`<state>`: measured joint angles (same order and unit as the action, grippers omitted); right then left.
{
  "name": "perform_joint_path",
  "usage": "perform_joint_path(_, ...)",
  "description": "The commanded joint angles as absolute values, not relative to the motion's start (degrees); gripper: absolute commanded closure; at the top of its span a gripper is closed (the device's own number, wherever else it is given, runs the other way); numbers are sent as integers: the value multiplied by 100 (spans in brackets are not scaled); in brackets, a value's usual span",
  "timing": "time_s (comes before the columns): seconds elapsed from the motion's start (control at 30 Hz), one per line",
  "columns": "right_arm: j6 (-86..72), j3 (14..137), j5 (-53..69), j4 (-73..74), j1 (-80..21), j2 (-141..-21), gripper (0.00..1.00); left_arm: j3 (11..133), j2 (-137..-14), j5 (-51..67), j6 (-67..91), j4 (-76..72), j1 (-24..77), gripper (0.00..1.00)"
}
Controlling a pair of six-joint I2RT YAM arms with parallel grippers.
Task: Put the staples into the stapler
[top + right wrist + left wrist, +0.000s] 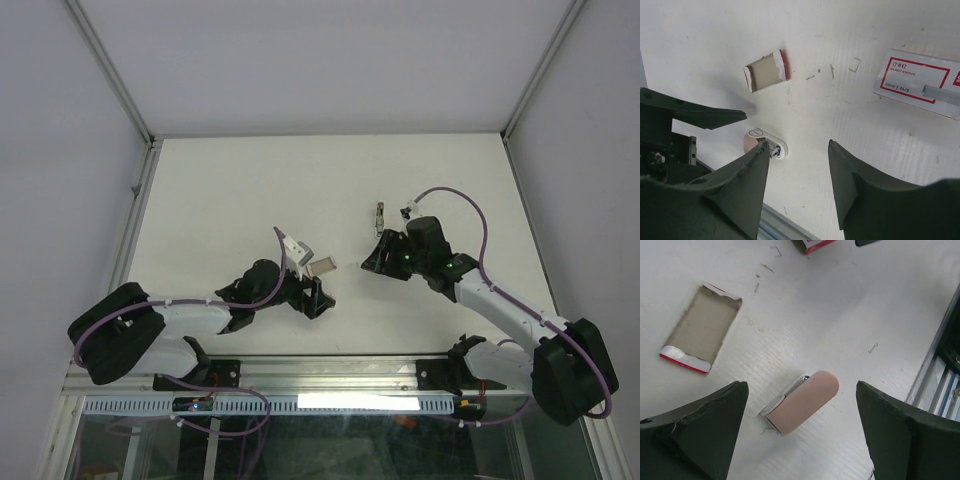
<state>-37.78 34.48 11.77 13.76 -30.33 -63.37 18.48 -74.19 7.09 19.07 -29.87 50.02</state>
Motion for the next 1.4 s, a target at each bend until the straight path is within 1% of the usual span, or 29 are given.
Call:
perform_joint_path(0.0, -3655, 3460, 1402, 1215, -2954, -6162, 46, 1956, -7830, 1600, 1601, -3788, 4964, 8)
perform_joint_path(0.17, -3665, 3408, 1498, 1173, -2876, -6112, 46, 1975, -8031, 1898, 1616, -3609, 4966, 11)
perform_joint_path(0.37, -3656, 3362, 1542, 1154, -2783, -6081, 46, 1776, -7704, 1825, 1644, -3206, 5125, 17)
perform_joint_path(0.5, -3673, 3352, 1593, 1098, -2750, -6123, 46, 1833, -7548, 1134, 1552, -2714, 5467, 19)
perform_joint_path(0.57, -3681, 3341, 1627, 1072, -2736, -6134, 46, 1880, -7540, 737, 1515, -2551, 5613, 21)
perform_joint_path(0.73, -3683, 3331, 1626, 1082, -2709, -6108, 46, 2062, -7564, -439, 1451, -2131, 6026, 33)
perform_joint_path(0.9, -3682, 3327, 1655, 1079, -2664, -6073, 46, 2189, -7686, -899, 1421, -1923, 6241, 44)
perform_joint_path(0.97, -3675, 3329, 1660, 1076, -2635, -6073, 46, 2220, -7718, -944, 1406, -1864, 6302, 47)
perform_joint_path(1.23, -3622, 3340, 1786, 1100, -2494, -6074, 45, 2373, -7942, -852, 1358, -1668, 6490, 47)
perform_joint_path(1.37, -3613, 3345, 1829, 1097, -2434, -6026, 45, 2457, -8060, -985, 1355, -1574, 6601, 50)
